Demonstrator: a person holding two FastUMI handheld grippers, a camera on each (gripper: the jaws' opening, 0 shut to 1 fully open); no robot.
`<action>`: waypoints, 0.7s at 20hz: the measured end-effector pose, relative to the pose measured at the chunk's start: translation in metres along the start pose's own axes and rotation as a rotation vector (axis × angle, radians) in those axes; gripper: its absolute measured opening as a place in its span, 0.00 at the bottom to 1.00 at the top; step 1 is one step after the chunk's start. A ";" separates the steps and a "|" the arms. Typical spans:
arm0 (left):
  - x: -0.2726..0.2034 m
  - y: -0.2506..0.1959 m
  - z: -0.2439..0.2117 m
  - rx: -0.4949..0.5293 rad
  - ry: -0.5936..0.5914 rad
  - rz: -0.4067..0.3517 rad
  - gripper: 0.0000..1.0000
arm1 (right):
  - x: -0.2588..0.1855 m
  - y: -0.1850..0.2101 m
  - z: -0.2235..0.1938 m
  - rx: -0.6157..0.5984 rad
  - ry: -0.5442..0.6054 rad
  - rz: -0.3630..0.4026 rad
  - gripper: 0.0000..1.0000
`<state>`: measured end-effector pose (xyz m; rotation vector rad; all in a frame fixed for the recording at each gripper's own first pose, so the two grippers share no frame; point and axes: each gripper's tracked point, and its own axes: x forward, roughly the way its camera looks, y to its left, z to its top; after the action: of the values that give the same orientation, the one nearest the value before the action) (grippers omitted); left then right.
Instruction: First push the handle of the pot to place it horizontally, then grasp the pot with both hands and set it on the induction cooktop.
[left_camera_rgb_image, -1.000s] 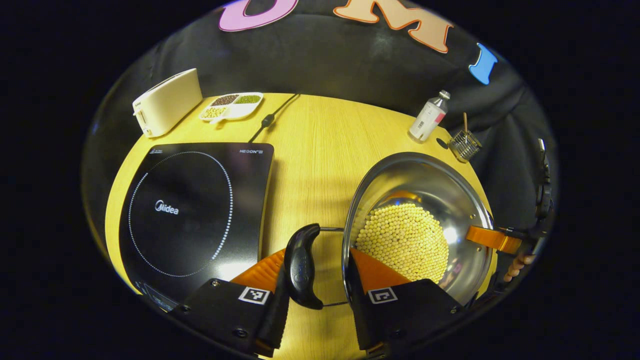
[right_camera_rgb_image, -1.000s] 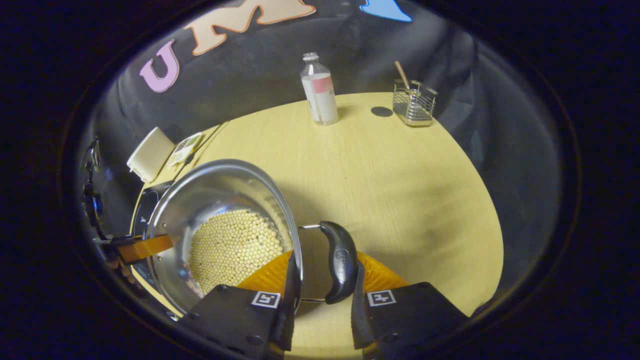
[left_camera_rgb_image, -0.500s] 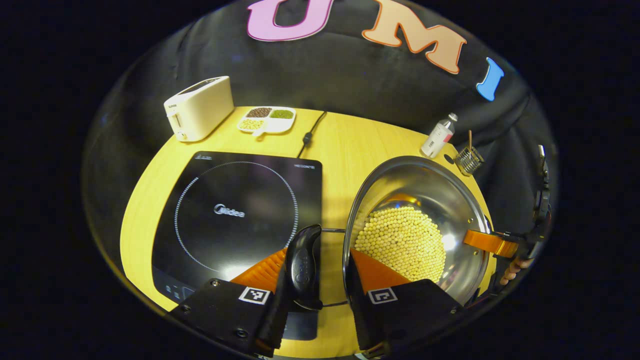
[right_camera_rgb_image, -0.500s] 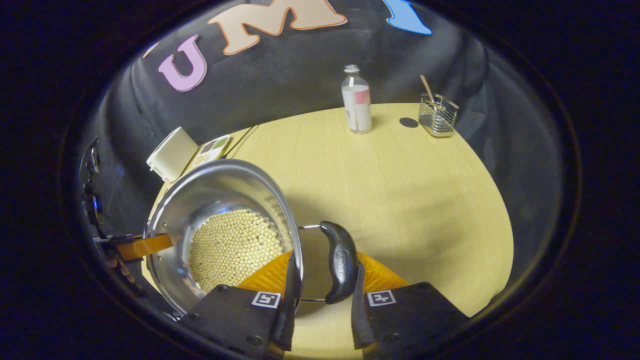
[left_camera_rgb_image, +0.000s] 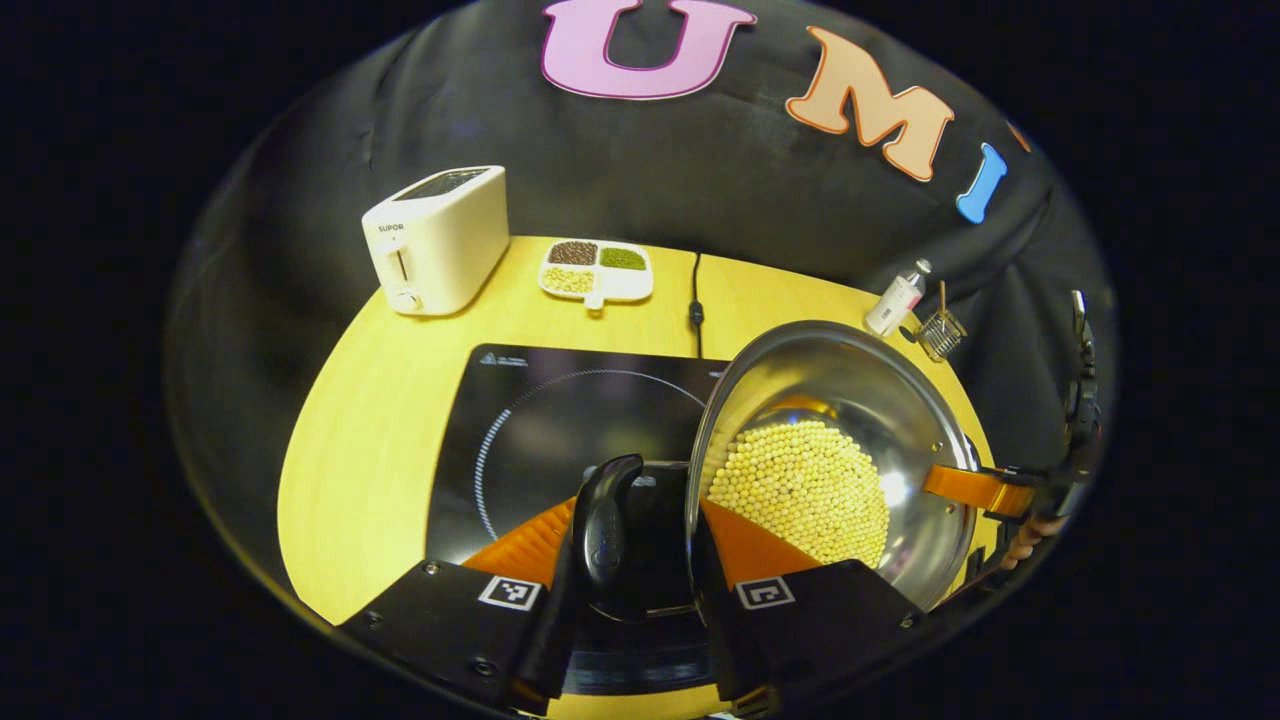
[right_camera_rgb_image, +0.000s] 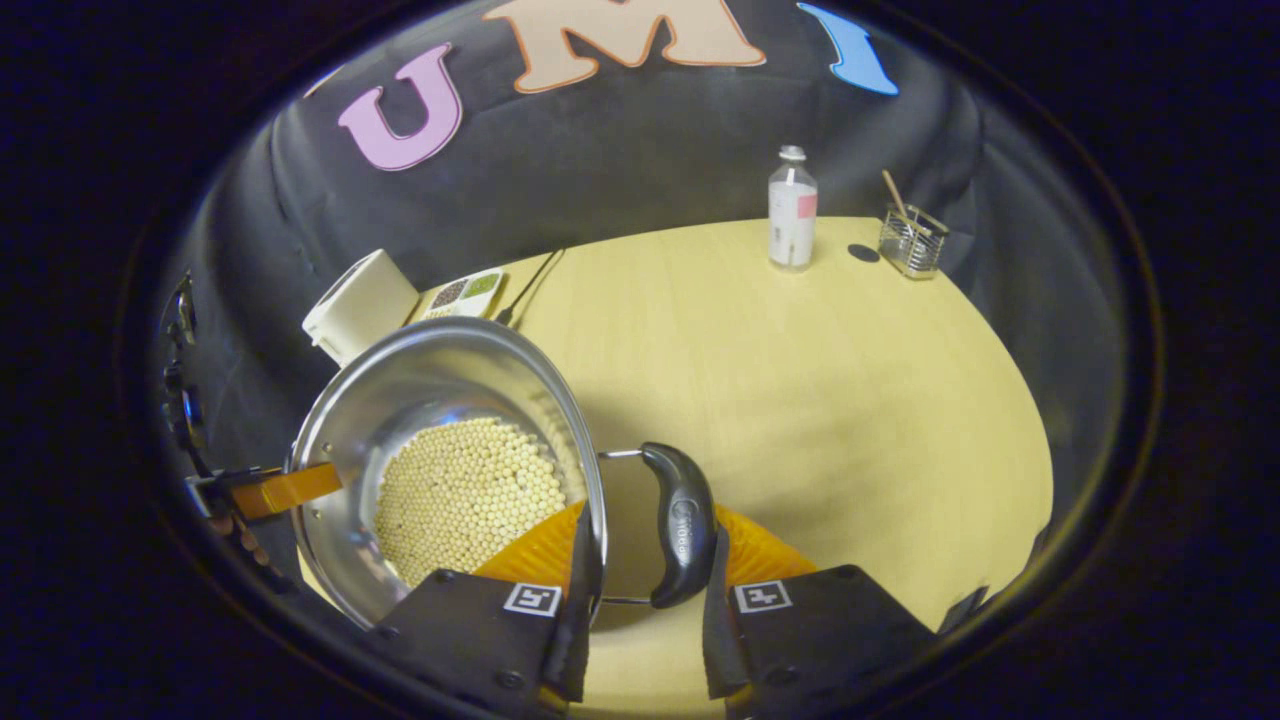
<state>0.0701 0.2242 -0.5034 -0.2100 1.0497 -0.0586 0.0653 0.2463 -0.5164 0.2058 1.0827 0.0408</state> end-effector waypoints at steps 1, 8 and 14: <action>0.002 0.012 -0.001 -0.003 0.010 -0.004 0.56 | 0.002 0.011 -0.003 0.001 0.001 -0.010 0.42; 0.008 0.076 0.003 0.001 0.020 -0.015 0.56 | 0.016 0.074 -0.019 -0.006 0.035 -0.048 0.42; 0.014 0.102 0.015 -0.006 -0.025 -0.007 0.56 | 0.030 0.100 -0.011 -0.021 0.045 -0.043 0.42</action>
<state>0.0849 0.3244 -0.5282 -0.2193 1.0246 -0.0590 0.0759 0.3500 -0.5287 0.1638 1.1312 0.0181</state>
